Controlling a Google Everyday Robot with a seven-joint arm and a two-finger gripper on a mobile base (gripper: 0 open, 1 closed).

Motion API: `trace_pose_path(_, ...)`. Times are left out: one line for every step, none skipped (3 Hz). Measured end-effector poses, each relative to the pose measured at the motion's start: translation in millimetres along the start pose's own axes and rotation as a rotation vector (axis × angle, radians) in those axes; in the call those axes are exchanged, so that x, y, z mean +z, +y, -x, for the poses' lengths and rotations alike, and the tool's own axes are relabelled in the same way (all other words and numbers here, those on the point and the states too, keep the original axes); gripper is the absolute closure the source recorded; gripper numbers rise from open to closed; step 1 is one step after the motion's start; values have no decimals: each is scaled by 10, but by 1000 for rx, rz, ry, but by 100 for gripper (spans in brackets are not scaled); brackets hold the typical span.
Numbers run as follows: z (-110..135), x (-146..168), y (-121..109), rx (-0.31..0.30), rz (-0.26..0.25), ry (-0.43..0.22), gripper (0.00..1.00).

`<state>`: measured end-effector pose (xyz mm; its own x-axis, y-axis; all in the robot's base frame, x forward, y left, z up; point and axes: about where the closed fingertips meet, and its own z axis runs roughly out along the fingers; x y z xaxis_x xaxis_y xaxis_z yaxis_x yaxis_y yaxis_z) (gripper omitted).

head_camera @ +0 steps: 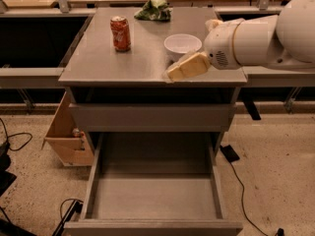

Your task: Place coke can into middle drawer

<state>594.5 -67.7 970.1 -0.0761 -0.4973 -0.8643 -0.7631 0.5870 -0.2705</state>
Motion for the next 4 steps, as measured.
trace_pose_path(0,1,0,0,0,0,0)
trace_pose_path(63,305,-73,14,13,-79,0)
trace_pose_path(194,770,-302,31,-10,-171,0)
trace_pose_path(373,1389,-580,69,-81,-209,0)
